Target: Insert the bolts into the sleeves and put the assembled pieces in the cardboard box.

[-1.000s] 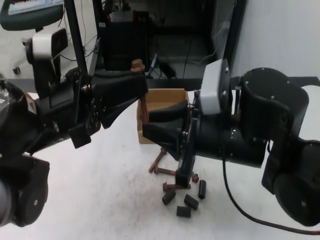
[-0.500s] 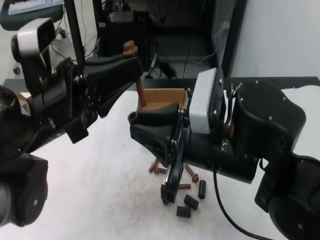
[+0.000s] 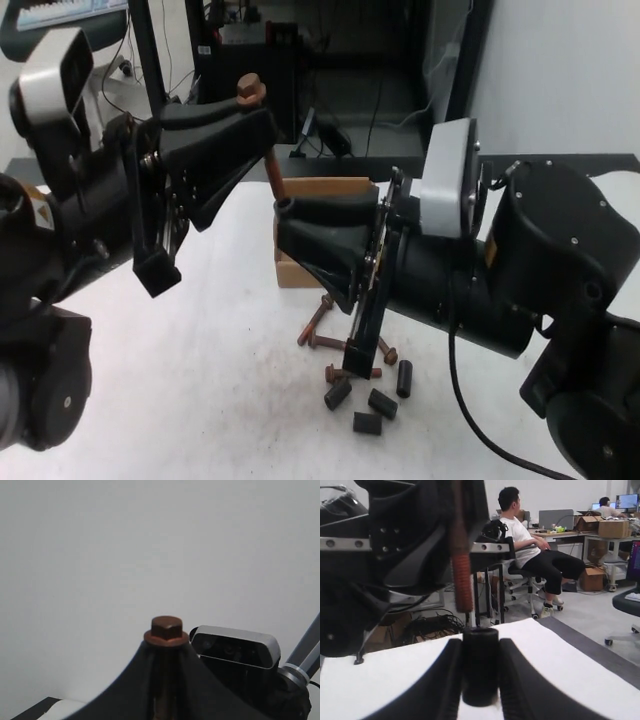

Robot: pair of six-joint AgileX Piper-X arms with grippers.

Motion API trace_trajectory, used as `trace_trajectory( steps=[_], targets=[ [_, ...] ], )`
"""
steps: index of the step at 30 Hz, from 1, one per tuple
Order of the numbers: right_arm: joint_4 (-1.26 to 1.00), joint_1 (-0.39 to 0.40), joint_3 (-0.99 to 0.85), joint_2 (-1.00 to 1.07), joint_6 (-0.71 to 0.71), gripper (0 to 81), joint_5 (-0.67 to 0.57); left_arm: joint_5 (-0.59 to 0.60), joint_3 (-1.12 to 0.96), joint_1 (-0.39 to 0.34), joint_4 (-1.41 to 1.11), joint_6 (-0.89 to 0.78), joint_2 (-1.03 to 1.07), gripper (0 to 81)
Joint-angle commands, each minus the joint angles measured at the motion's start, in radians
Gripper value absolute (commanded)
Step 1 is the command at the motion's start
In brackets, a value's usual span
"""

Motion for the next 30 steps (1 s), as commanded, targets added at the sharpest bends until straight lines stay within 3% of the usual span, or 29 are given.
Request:
trace_trajectory(
  steps=[1, 30],
  targets=[
    [-0.037, -0.005, -0.003, -0.005, 0.028, 0.8, -0.025, -0.009, -0.004, 0.003, -0.014, 0.015, -0.006, 0.2],
    [-0.037, -0.007, -0.003, -0.005, -0.018, 0.8, -0.025, 0.044, -0.004, 0.003, 0.003, -0.019, -0.006, 0.2]
  ],
)
